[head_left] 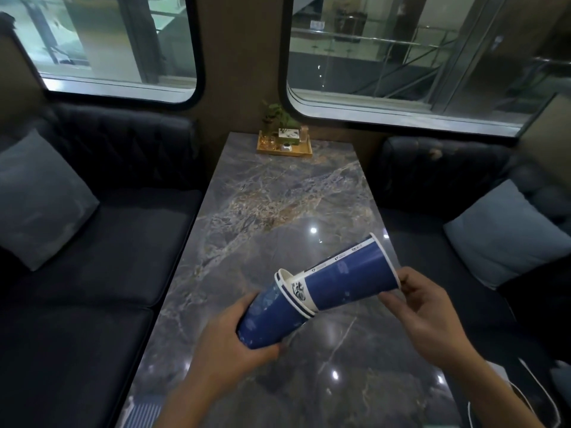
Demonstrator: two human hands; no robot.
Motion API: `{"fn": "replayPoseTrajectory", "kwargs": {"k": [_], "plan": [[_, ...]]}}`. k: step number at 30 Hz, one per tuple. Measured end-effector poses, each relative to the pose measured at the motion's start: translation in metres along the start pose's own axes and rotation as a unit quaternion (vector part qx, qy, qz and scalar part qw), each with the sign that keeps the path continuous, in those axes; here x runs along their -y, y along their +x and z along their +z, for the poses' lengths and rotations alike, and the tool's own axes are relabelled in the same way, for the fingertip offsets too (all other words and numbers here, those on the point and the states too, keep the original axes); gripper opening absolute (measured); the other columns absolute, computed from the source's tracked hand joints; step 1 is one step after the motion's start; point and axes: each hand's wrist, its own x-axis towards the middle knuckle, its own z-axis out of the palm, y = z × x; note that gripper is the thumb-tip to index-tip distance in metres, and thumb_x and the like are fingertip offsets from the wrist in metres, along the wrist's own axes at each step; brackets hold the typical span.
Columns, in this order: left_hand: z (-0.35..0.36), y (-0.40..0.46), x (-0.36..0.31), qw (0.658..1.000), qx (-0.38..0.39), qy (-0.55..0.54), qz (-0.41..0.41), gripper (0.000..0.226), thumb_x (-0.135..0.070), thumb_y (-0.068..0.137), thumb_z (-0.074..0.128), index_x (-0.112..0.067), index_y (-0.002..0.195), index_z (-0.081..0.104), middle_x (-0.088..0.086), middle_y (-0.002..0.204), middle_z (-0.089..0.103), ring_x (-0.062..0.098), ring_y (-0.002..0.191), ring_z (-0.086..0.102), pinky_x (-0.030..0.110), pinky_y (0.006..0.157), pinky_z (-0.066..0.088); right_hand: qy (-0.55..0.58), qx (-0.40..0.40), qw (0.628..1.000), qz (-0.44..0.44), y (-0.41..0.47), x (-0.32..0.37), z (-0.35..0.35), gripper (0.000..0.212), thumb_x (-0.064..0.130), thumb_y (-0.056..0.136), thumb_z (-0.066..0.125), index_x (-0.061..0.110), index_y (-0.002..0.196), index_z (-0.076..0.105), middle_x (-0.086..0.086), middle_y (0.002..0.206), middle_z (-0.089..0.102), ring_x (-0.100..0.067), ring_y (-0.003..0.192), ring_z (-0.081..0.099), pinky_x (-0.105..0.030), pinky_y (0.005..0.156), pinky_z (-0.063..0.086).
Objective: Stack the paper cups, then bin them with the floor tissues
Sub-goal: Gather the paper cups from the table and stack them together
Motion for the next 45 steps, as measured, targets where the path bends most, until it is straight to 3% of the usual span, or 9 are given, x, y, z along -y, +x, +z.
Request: {"fn": "replayPoseTrajectory", "kwargs": {"k": [6, 11, 15, 17, 21, 27, 32, 37, 45], "plan": [[0.002, -0.017, -0.005, 0.999, 0.004, 0.033, 0.033, 0.085, -0.054, 0.046, 0.088, -0.064, 0.12, 0.048, -0.037, 0.112, 0.063, -0.01, 0.093, 0.067, 0.01, 0.071, 0.055, -0.036, 0.019, 0.999, 0.003, -0.024, -0.001, 0.007, 0.039, -0.005, 0.085, 0.065, 0.032, 0.098, 0.067, 0.007, 0.096, 0.072, -0.012, 0.093, 0.068, -0.022, 0.083, 0.052], [0.007, -0.023, -0.011, 0.999, 0.024, 0.035, 0.033, 0.089, -0.058, 0.045, 0.087, -0.058, 0.126, 0.05, -0.032, 0.109, 0.066, -0.01, 0.095, 0.066, 0.006, 0.071, 0.051, -0.042, 0.089, 0.995, -0.014, -0.031, 0.002, 0.021, 0.037, 0.005, 0.086, 0.061, 0.035, 0.108, 0.066, 0.019, 0.116, 0.068, 0.002, 0.117, 0.059, -0.006, 0.096, 0.039], [0.009, -0.026, -0.016, 0.998, 0.024, 0.029, 0.042, 0.089, -0.063, 0.043, 0.086, -0.067, 0.122, 0.044, -0.039, 0.113, 0.059, -0.016, 0.097, 0.062, -0.002, 0.072, 0.045, -0.07, 0.128, 0.989, -0.028, -0.038, -0.001, 0.03, 0.019, 0.01, 0.088, 0.062, 0.02, 0.104, 0.067, 0.004, 0.106, 0.072, -0.009, 0.112, 0.064, -0.019, 0.11, 0.033], [0.009, -0.028, -0.015, 0.999, 0.029, 0.021, 0.038, 0.089, -0.066, 0.044, 0.085, -0.066, 0.123, 0.043, -0.04, 0.115, 0.058, -0.016, 0.098, 0.061, -0.003, 0.074, 0.044, -0.063, 0.098, 0.993, -0.021, -0.039, -0.001, 0.031, 0.018, 0.017, 0.086, 0.065, 0.021, 0.104, 0.067, 0.004, 0.108, 0.072, -0.013, 0.109, 0.065, -0.024, 0.109, 0.038], [0.012, -0.031, -0.012, 0.999, 0.039, 0.021, 0.031, 0.091, -0.068, 0.045, 0.084, -0.06, 0.126, 0.046, -0.036, 0.116, 0.06, -0.014, 0.099, 0.063, 0.001, 0.074, 0.045, -0.062, 0.033, 0.997, 0.025, -0.035, 0.005, 0.035, 0.03, 0.039, 0.084, 0.061, 0.036, 0.114, 0.063, 0.014, 0.119, 0.066, -0.009, 0.117, 0.06, -0.03, 0.098, 0.049], [0.021, -0.03, -0.015, 0.997, 0.068, 0.009, 0.035, 0.095, -0.063, 0.045, 0.088, -0.051, 0.131, 0.05, -0.032, 0.117, 0.062, -0.01, 0.1, 0.065, 0.022, 0.083, 0.057, -0.046, 0.136, 0.984, 0.106, -0.031, 0.009, 0.063, 0.066, 0.069, 0.081, 0.049, 0.049, 0.142, 0.032, 0.029, 0.149, 0.036, 0.009, 0.137, 0.033, -0.031, 0.115, 0.033], [0.025, -0.03, -0.02, 0.995, 0.092, 0.014, 0.035, 0.097, -0.065, 0.045, 0.088, -0.041, 0.133, 0.053, -0.027, 0.114, 0.066, -0.008, 0.1, 0.066, 0.023, 0.084, 0.057, -0.077, 0.135, 0.984, 0.088, -0.039, 0.011, 0.077, 0.066, 0.059, 0.079, 0.06, 0.048, 0.137, 0.032, 0.022, 0.141, 0.04, -0.003, 0.131, 0.043, -0.039, 0.108, 0.042], [0.033, -0.034, -0.018, 0.992, 0.122, 0.017, 0.036, 0.097, -0.074, 0.046, 0.082, -0.038, 0.133, 0.055, -0.028, 0.113, 0.067, -0.011, 0.099, 0.065, 0.013, 0.083, 0.053, -0.072, 0.114, 0.986, 0.095, -0.053, 0.001, 0.079, 0.068, 0.045, 0.078, 0.07, 0.039, 0.136, 0.036, 0.016, 0.135, 0.041, -0.01, 0.125, 0.048, -0.043, 0.103, 0.045], [0.048, -0.042, -0.01, 0.985, 0.162, 0.011, 0.059, 0.085, -0.07, 0.045, 0.084, -0.069, 0.118, 0.042, -0.032, 0.113, 0.061, -0.012, 0.093, 0.064, 0.006, 0.078, 0.048, -0.075, 0.072, 0.986, 0.128, -0.081, -0.016, 0.083, 0.061, 0.035, 0.08, 0.07, 0.036, 0.132, 0.039, 0.013, 0.132, 0.043, -0.011, 0.124, 0.047, -0.036, 0.104, 0.043]]}}
